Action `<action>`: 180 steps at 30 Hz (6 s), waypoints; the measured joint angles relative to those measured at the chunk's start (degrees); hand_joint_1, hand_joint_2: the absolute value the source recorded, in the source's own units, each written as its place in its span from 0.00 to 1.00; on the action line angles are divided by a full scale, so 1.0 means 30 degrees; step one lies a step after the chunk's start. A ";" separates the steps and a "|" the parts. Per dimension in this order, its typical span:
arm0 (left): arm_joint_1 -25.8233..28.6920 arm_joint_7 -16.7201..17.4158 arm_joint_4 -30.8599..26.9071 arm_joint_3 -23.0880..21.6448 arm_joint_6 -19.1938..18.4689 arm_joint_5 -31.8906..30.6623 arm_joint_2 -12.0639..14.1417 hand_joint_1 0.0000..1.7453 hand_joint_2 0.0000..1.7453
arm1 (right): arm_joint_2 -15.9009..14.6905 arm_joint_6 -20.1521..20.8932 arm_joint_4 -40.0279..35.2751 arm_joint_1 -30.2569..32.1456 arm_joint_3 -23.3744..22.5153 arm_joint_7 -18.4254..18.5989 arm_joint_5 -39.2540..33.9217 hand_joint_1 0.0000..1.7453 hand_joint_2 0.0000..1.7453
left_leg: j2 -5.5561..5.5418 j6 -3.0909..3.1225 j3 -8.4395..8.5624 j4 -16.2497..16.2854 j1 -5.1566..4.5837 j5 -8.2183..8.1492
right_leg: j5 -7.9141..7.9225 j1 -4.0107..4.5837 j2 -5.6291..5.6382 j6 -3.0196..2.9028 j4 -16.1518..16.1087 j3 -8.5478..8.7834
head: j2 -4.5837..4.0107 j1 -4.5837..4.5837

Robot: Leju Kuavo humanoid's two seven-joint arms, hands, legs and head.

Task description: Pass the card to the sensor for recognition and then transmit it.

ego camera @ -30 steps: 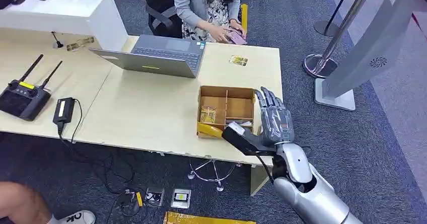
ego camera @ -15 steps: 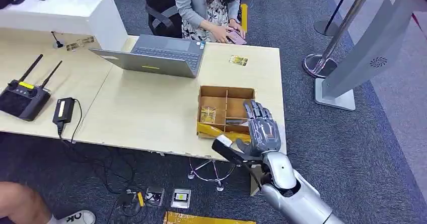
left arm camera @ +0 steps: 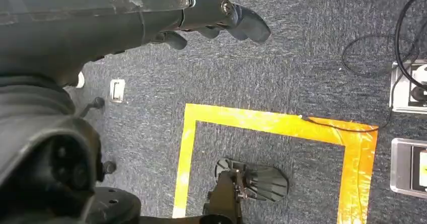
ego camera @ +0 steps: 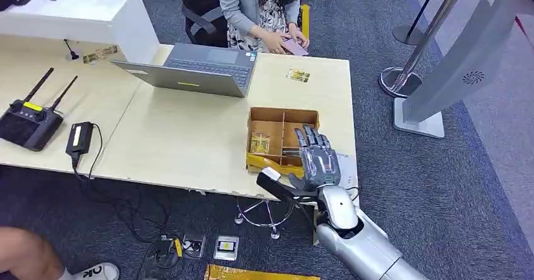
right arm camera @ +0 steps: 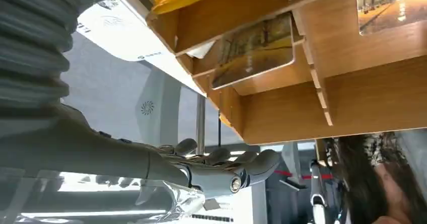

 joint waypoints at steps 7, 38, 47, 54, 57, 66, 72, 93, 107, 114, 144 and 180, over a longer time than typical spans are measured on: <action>-0.0110 0.0095 0.0007 0.0000 -0.0102 -0.0161 -0.0087 0.00 0.00 | 0.0204 0.0110 0.0489 -0.0360 0.0124 0.0131 0.0190 0.00 1.00 | 0.0000 0.0000 0.0000 0.0001 0.0000 0.0000 | 0.0000 -0.0001 -0.0005 0.0000 0.0000 0.0001 | 0.0000 0.0000; -0.0308 0.0248 0.0007 -0.0124 -0.0218 -0.0306 -0.0102 0.00 0.00 | 0.0983 0.0423 0.2085 -0.0616 0.0175 -0.0211 0.0846 0.81 1.00 | 0.0000 0.0000 0.0000 0.0001 0.0000 0.0000 | 0.0000 0.0000 -0.0003 0.0000 0.0000 0.0000 | 0.0000 0.0000; -0.0317 0.0292 0.0007 -0.0124 -0.0255 -0.0328 -0.0102 0.00 0.00 | 0.1100 0.0445 0.2230 -0.0620 0.0175 -0.0240 0.1137 0.00 1.00 | 0.0000 0.0000 0.0003 0.0002 0.0000 0.0000 | 0.0000 0.0000 0.0002 0.0000 0.0000 -0.0001 | 0.0000 0.0000; -0.0316 0.0314 0.0007 -0.0124 -0.0262 -0.0328 -0.0102 0.00 0.00 | 0.1129 0.0445 0.2230 -0.0618 0.0183 -0.0240 0.1232 0.00 1.00 | 0.0000 0.0000 0.0002 0.0001 0.0000 0.0000 | 0.0000 0.0000 0.0002 0.0000 0.0000 0.0000 | 0.0000 0.0000; -0.0316 0.0321 0.0007 -0.0124 -0.0262 -0.0328 -0.0102 0.00 0.00 | 0.1136 0.0445 0.2230 -0.0617 0.0183 -0.0240 0.1232 0.00 1.00 | 0.0000 0.0000 0.0002 0.0001 0.0000 0.0000 | 0.0000 0.0000 0.0001 0.0000 0.0000 0.0000 | 0.0000 0.0000; -0.0311 0.0350 0.0015 -0.0124 -0.0255 -0.0277 -0.0102 0.00 0.00 | 0.1144 0.0321 0.2230 -0.0618 0.0270 -0.0240 0.1217 0.00 1.00 | -0.0001 0.0000 0.0001 0.0001 0.0000 0.0000 | 0.0000 0.0000 0.0000 0.0000 0.0001 0.0001 | 0.0000 0.0000; -0.0310 0.0350 0.0015 -0.0124 -0.0240 -0.0277 -0.0102 0.00 0.00 | 0.1144 0.0299 0.2230 -0.0622 0.0343 -0.0182 0.1144 0.00 1.00 | -0.0001 0.0000 0.0000 0.0001 0.0000 0.0000 | 0.0000 0.0000 -0.0001 0.0000 0.0001 0.0002 | 0.0000 0.0000; -0.0311 0.0350 0.0015 -0.0131 -0.0248 -0.0328 -0.0102 0.00 0.00 | 0.1151 0.0423 0.2383 -0.0743 0.0343 -0.0021 0.0955 0.29 1.00 | -0.0001 0.0000 0.0000 0.0001 0.0000 0.0000 | 0.0000 0.0000 -0.0001 0.0000 0.0000 0.0001 | 0.0000 0.0000; -0.0322 0.0350 0.0015 -0.0131 -0.0320 -0.0481 -0.0102 0.00 0.00 | 0.1136 0.0408 0.2551 -0.0746 0.0343 0.0219 0.0984 1.00 1.00 | 0.0000 0.0000 0.0002 0.0002 0.0000 0.0000 | 0.0000 0.0000 0.0002 0.0000 0.0000 -0.0001 | 0.0000 0.0000; -0.0324 0.0350 0.0015 -0.0131 -0.0357 -0.0481 -0.0102 0.00 0.00 | 0.1136 0.0350 0.2558 -0.0779 0.0343 0.0124 0.0991 1.00 1.00 | 0.0000 0.0000 0.0005 0.0002 0.0000 0.0000 | 0.0000 0.0000 0.0003 0.0000 0.0000 -0.0001 | 0.0000 0.0000; -0.0320 0.0343 0.0015 -0.0131 -0.0379 -0.0642 -0.0124 0.00 0.00 | 0.1151 -0.0772 0.0240 -0.1968 -0.0233 -0.0145 0.2849 1.00 1.00 | 0.0003 0.0000 0.0011 0.0005 -0.0001 0.0002 | 0.0002 -0.0002 0.0010 0.0001 0.0000 0.0001 | 0.0000 0.0007; -0.0462 0.0634 0.0015 -0.0270 -0.0393 -0.0743 -0.0525 0.00 0.00 | 0.3497 -0.2484 0.1137 -0.3993 -0.0684 -0.1756 0.1880 1.00 1.00 | 0.0003 0.0000 0.0001 0.0003 0.0000 0.0001 | 0.0001 -0.0001 0.0009 0.0000 0.0002 0.0001 | 0.0000 0.0007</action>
